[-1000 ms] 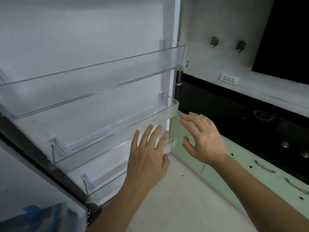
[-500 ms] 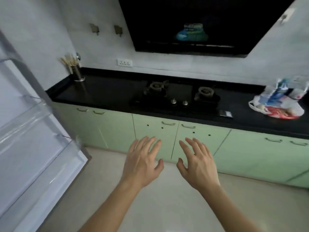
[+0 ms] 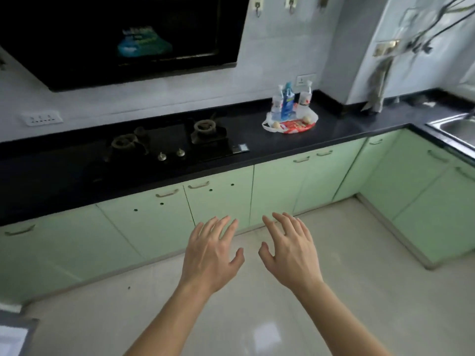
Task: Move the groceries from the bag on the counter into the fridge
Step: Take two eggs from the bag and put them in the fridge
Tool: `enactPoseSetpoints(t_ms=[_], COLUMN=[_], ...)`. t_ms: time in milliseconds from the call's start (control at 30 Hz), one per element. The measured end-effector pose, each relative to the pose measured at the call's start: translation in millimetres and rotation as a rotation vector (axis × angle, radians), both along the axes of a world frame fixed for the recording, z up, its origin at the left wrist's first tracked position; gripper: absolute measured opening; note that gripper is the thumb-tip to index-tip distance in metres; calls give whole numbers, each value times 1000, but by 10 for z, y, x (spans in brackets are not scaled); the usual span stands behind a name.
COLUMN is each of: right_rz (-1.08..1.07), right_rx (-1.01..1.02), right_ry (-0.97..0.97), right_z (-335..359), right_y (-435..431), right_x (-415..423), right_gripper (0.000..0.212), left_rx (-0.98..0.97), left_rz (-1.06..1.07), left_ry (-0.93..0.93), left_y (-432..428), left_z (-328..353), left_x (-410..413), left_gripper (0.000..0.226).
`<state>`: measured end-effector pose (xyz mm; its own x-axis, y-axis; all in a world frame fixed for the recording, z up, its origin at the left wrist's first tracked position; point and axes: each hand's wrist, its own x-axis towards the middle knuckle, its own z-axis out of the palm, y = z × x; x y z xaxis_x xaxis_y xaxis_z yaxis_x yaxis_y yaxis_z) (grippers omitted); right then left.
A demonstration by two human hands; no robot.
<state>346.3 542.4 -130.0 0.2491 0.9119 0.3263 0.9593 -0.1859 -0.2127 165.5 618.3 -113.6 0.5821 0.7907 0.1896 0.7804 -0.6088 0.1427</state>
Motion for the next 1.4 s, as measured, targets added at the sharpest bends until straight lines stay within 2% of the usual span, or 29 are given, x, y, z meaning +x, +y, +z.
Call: enactPoseSetpoints(t_ms=[433, 733, 1000, 1400], right_rz=[-277, -385, -413, -357], right_rx=[-36, -12, -4, 19], right_ry=[-2, -8, 10, 27], right_z=[-55, -20, -119, -18], right_y=[-284, -322, -98, 528], right_x=[-404, -115, 690, 2741], right_gripper=[55, 54, 53, 54], left_rx=[14, 6, 34, 51], left_rz=[-263, -330, -356, -270], left_ry=[-27, -36, -15, -24], left_y=[136, 257, 555, 1099], left_z=[-23, -54, -100, 73], left_x=[-51, 291, 1133, 3130], left_gripper=[62, 63, 61, 61])
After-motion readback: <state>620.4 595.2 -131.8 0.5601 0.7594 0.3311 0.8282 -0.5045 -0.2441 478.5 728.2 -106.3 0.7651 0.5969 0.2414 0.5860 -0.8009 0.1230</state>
